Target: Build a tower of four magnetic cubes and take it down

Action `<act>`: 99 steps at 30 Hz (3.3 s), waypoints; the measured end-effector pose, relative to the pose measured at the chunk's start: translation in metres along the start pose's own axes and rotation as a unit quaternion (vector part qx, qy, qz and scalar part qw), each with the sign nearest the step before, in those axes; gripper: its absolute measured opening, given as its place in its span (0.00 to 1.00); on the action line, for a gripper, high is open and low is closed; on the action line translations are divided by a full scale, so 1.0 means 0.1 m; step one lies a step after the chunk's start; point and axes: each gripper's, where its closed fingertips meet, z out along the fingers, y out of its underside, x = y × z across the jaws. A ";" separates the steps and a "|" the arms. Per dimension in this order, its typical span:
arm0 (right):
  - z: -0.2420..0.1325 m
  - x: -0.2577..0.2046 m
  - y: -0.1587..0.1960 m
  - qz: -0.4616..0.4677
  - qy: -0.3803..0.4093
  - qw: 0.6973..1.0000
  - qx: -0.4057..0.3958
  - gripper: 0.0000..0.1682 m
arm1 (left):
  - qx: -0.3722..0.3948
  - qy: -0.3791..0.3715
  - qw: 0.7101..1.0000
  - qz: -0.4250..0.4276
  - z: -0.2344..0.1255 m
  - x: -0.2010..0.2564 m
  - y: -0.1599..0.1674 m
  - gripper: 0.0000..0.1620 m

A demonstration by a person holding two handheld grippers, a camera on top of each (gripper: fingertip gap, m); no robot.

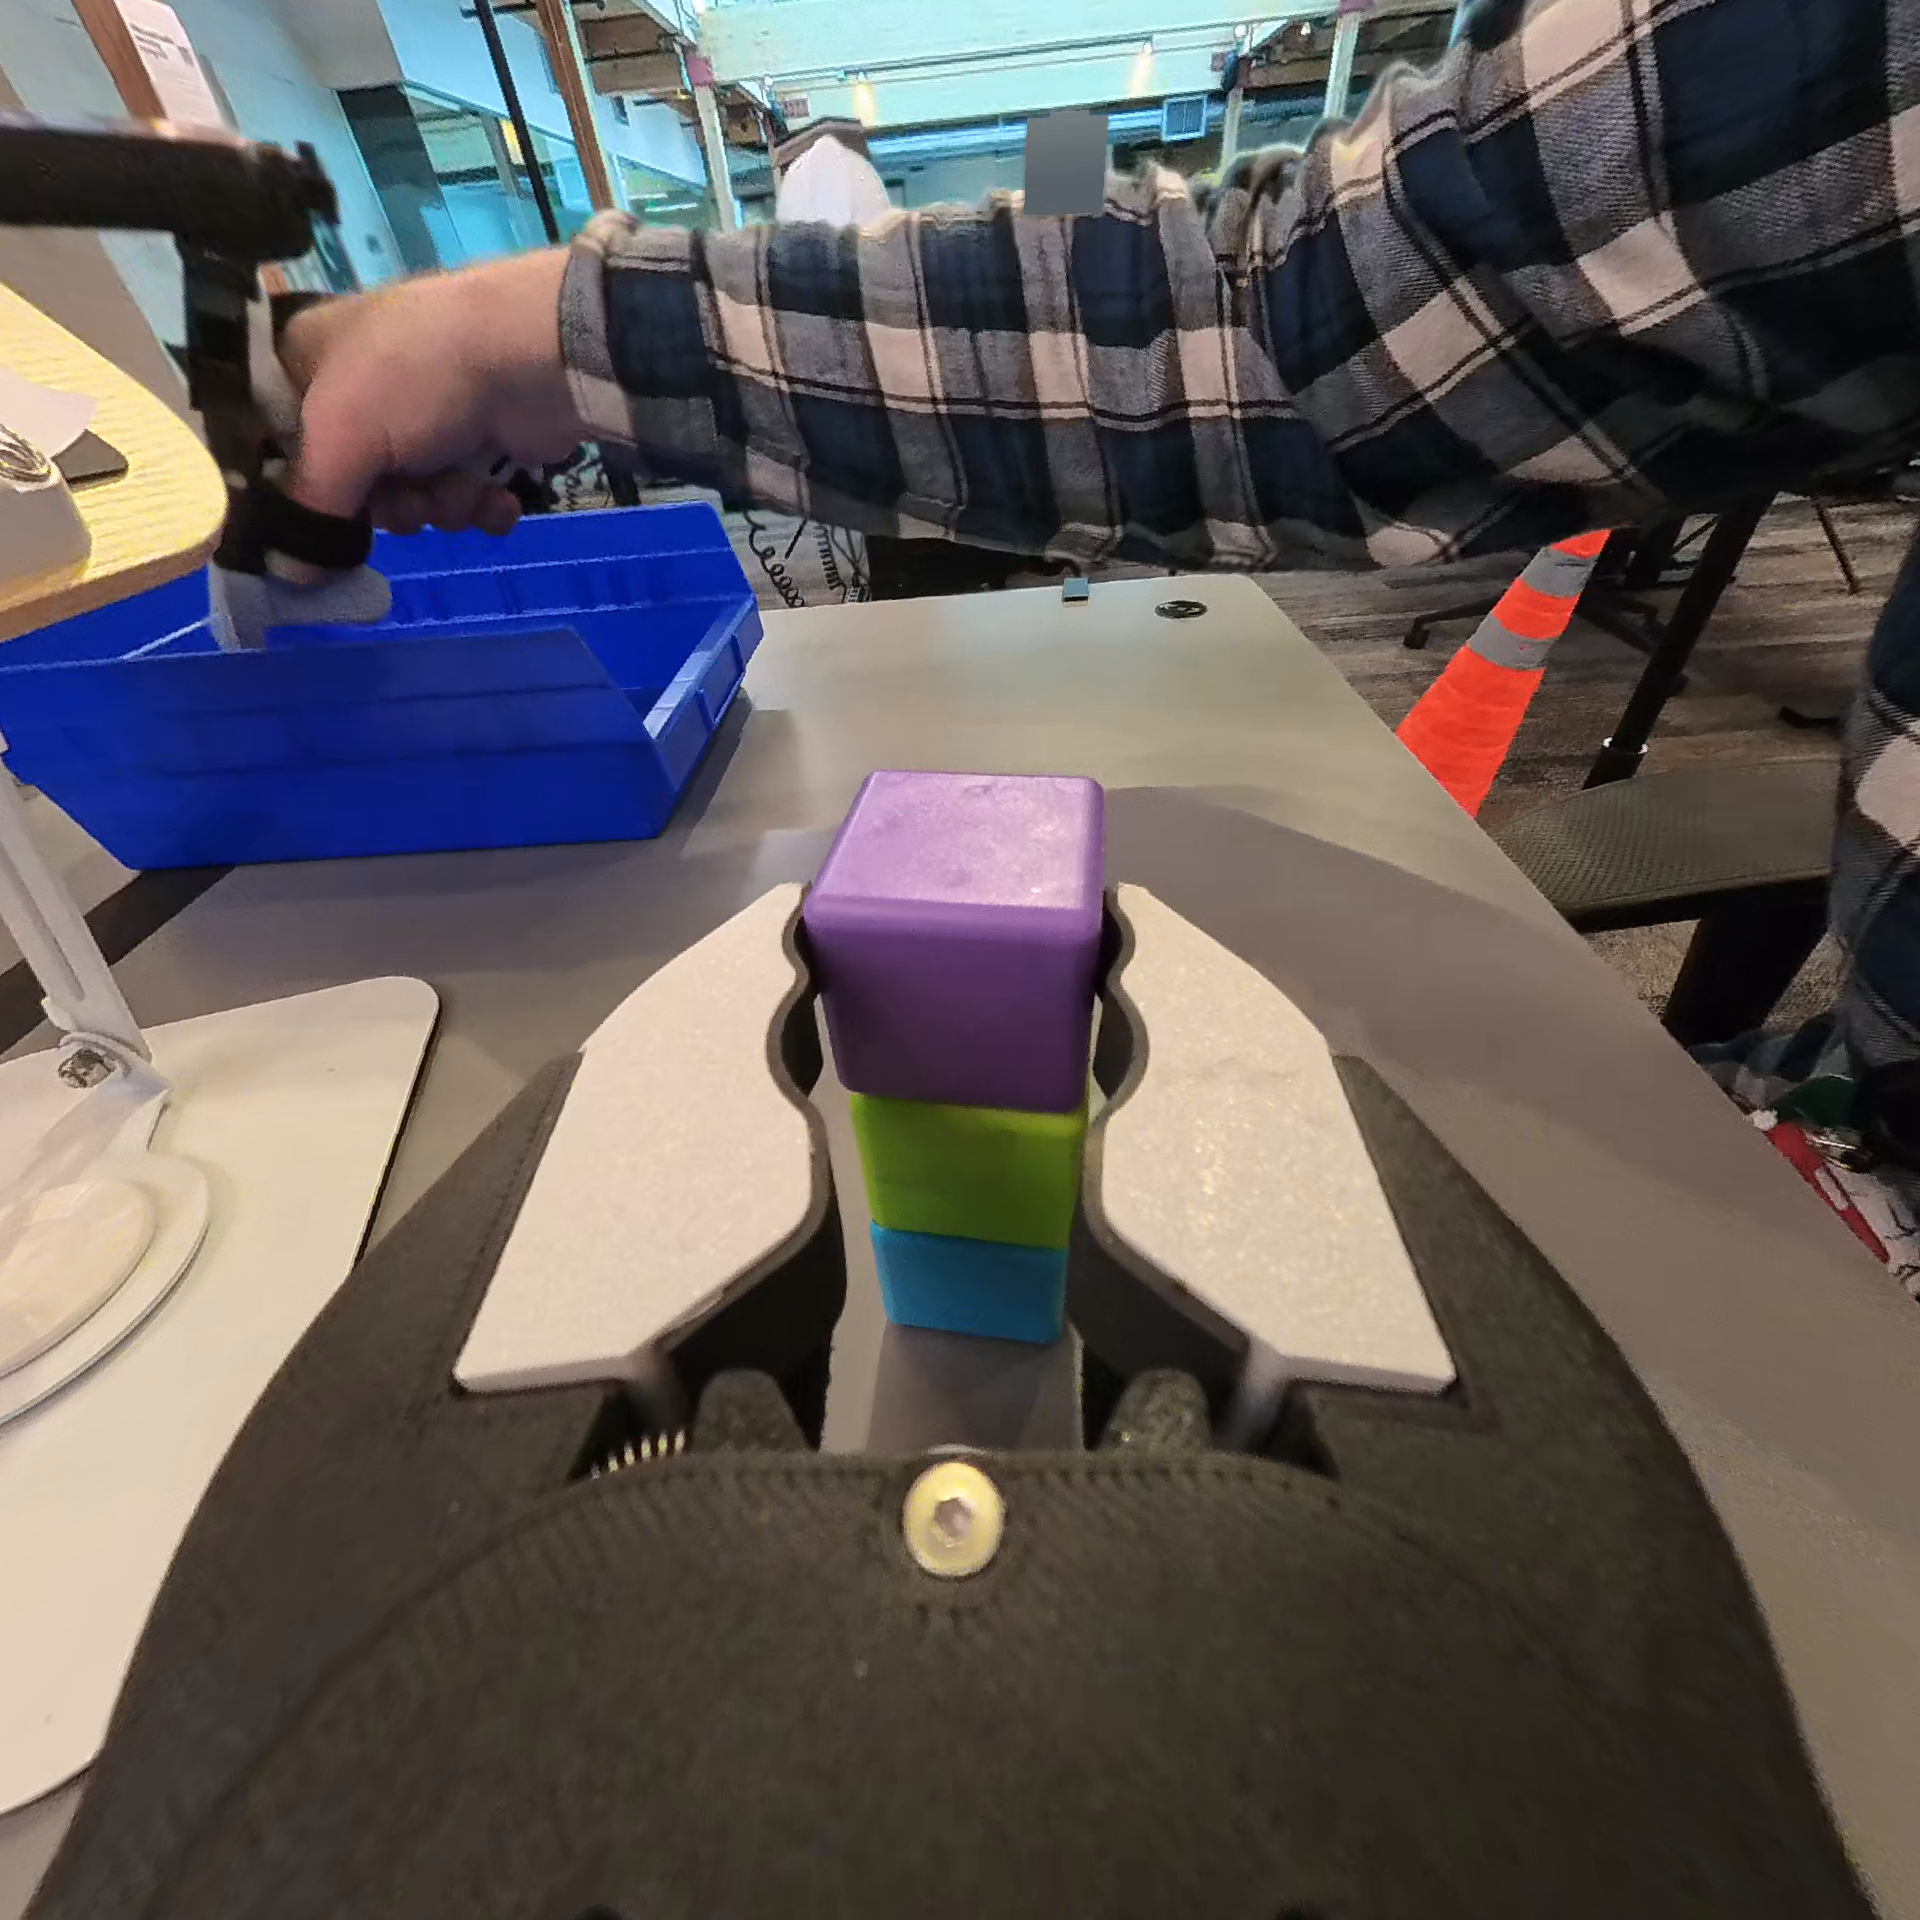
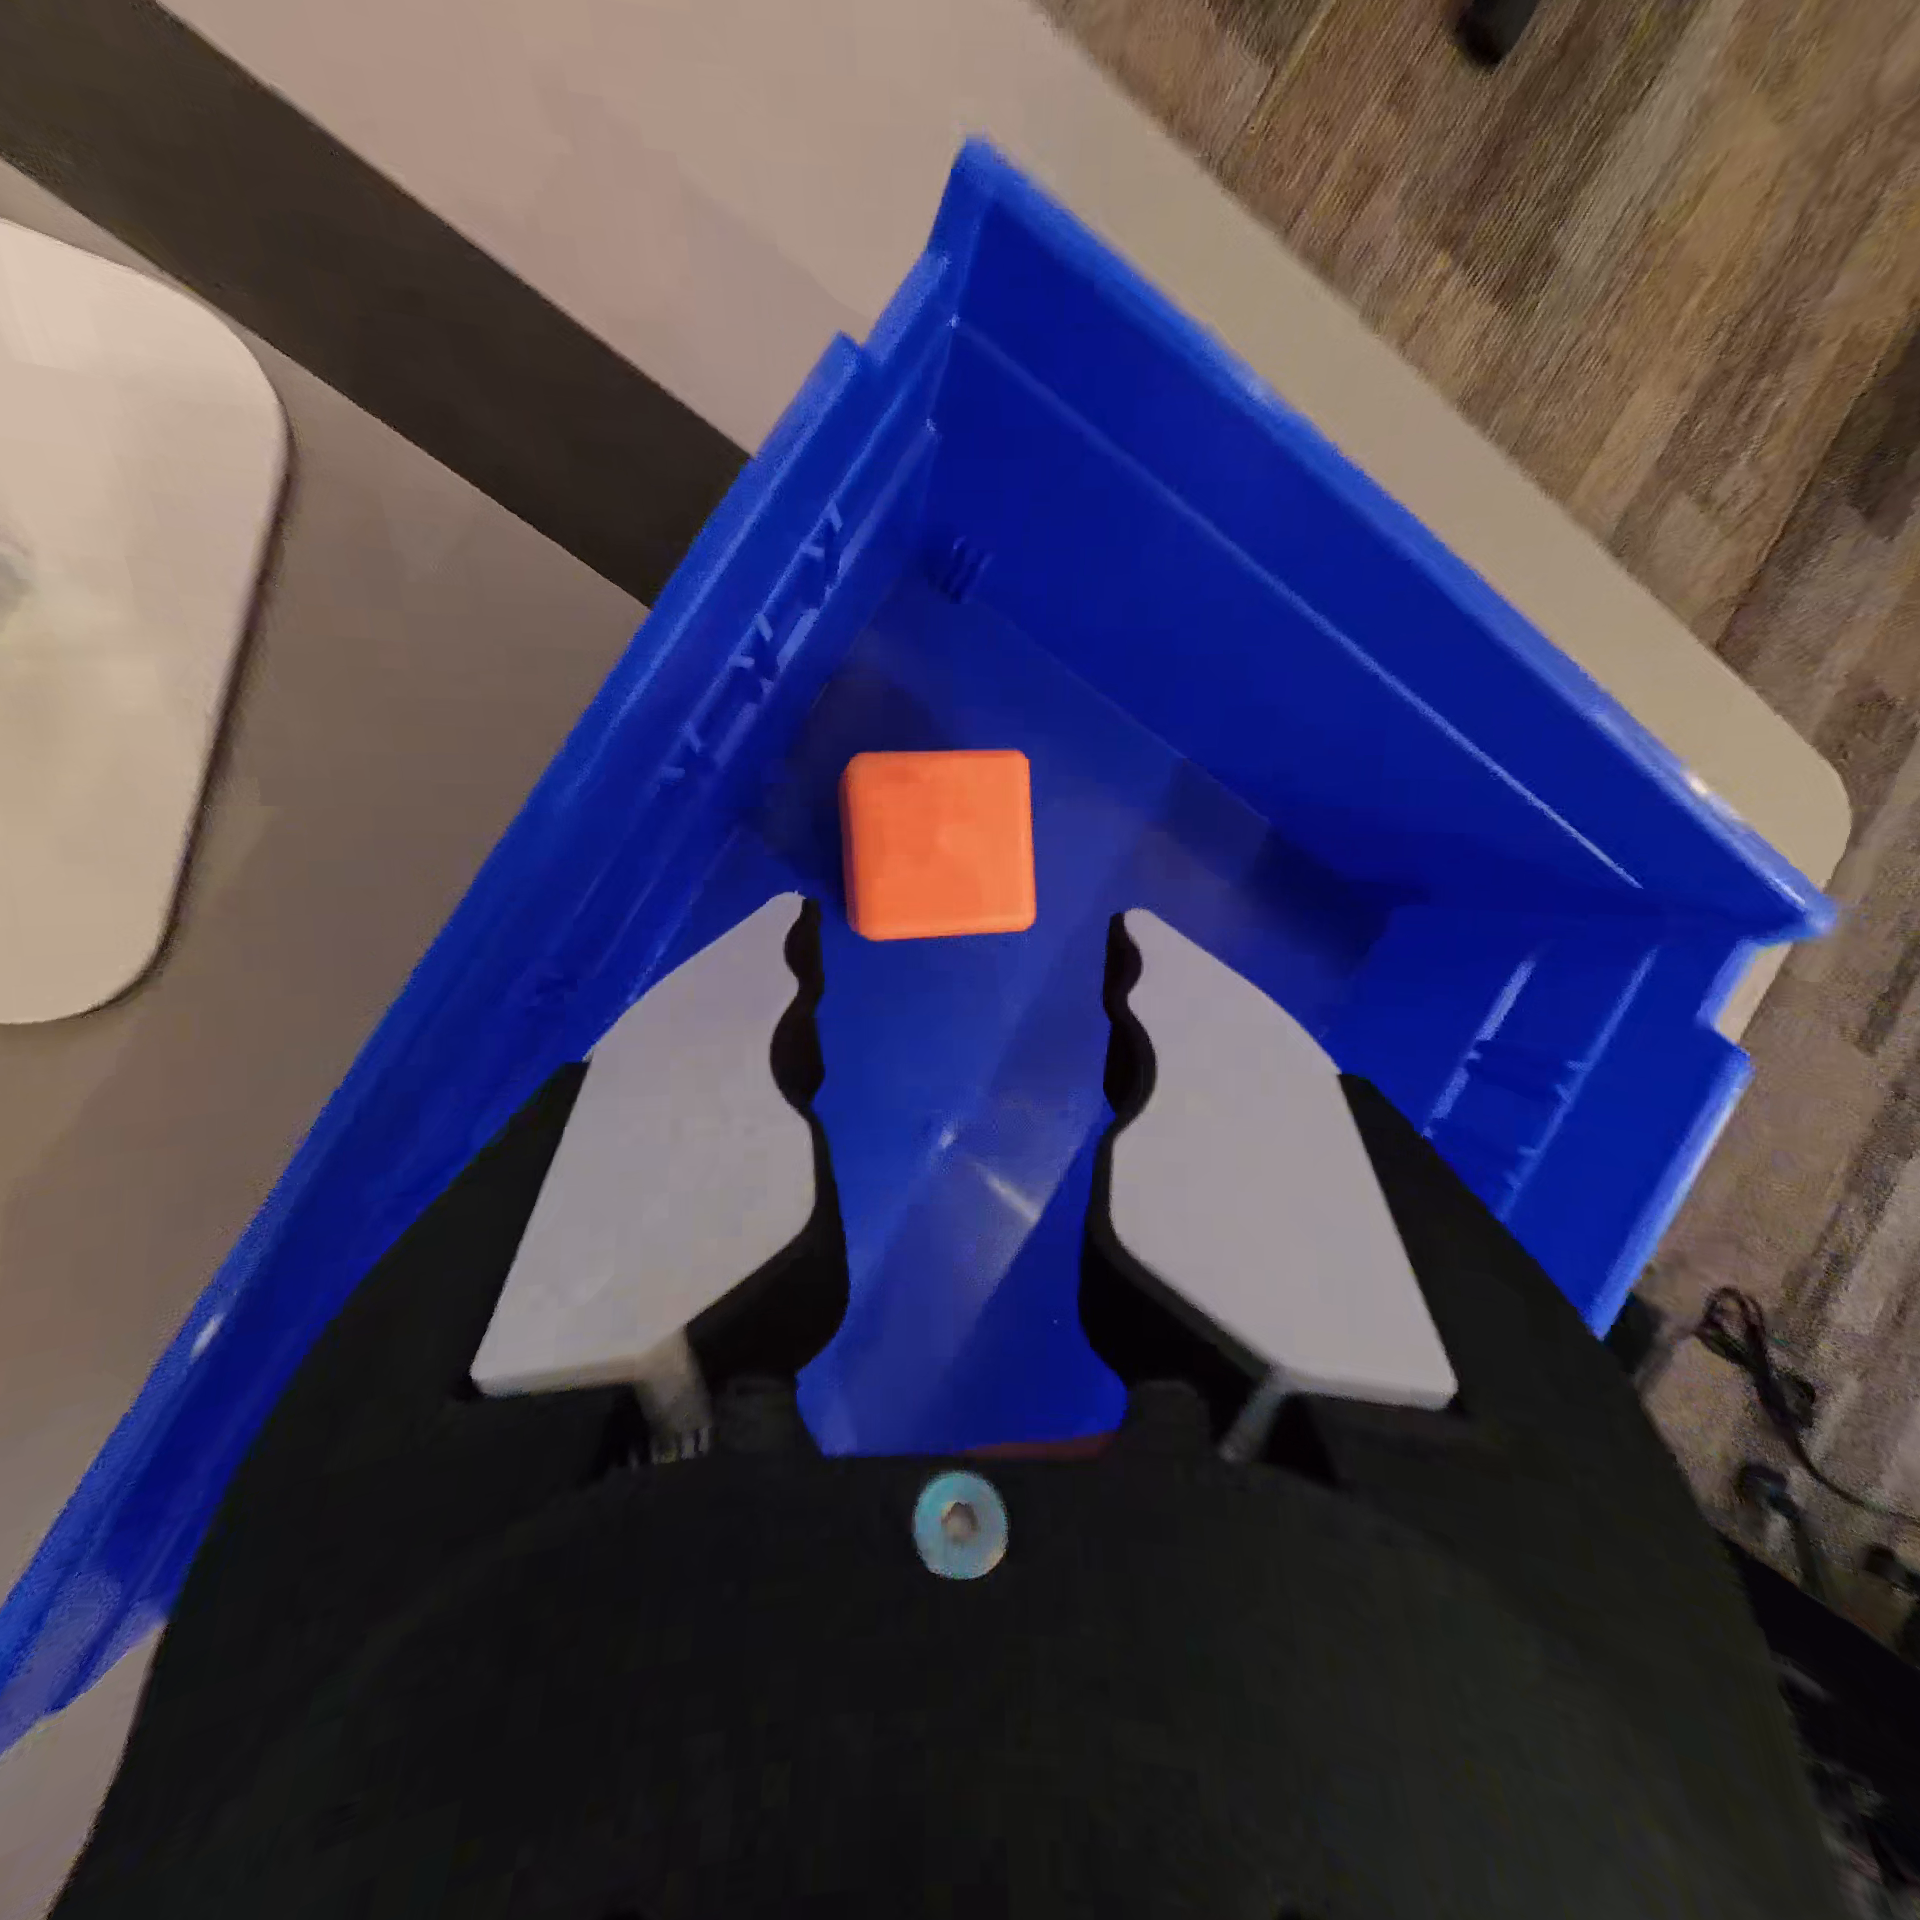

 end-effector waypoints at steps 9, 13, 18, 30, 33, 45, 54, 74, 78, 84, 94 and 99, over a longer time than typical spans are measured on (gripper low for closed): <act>-1.17 -0.24 -0.09 -0.024 0.038 0.992 0.116 0.30 | 0.001 -0.007 1.000 -0.005 0.00 -0.03 0.01 0.31; -1.67 -0.56 -0.02 -0.064 0.052 0.987 0.141 0.30 | 0.003 -0.006 1.000 -0.005 0.00 -0.03 0.00 0.31; -1.96 -1.03 0.14 -0.092 0.033 0.983 0.158 0.28 | 0.007 -0.009 1.000 0.006 -0.01 -0.02 -0.01 0.31; -2.15 -1.76 0.41 -0.142 0.006 0.977 0.160 0.28 | -0.023 -0.001 1.000 -0.007 -0.18 -0.05 0.04 0.44; -2.16 -1.88 0.42 -0.155 0.001 0.975 0.158 0.28 | -0.056 0.008 0.998 -0.008 -0.12 -0.01 0.17 0.46; -2.11 -2.72 0.40 -0.230 -0.106 0.955 0.155 0.30 | -0.124 0.013 0.992 -0.002 -0.02 0.01 0.42 0.30; -1.81 -3.71 0.52 -0.360 -0.197 0.909 0.071 0.36 | -0.125 0.014 0.992 -0.001 -0.01 0.01 0.42 0.30; -1.40 -3.96 0.73 -0.418 -0.221 0.881 -0.031 0.30 | -0.125 0.017 0.992 -0.003 0.00 0.01 0.42 0.30; -1.40 -3.97 0.73 -0.413 -0.224 0.882 -0.027 0.30 | -0.125 0.018 0.992 -0.003 0.00 0.01 0.42 0.30; -1.62 -3.92 0.52 -0.364 -0.262 0.894 0.022 0.30 | -0.125 0.016 0.992 -0.004 -0.01 0.00 0.42 0.30; -2.28 -2.54 -0.11 -0.263 -0.136 0.949 0.103 0.30 | -0.125 0.016 0.992 -0.004 0.00 0.00 0.42 0.30; -2.24 -1.50 -0.14 -0.175 -0.048 0.980 0.078 0.30 | -0.125 0.016 0.992 -0.004 0.00 0.00 0.42 0.30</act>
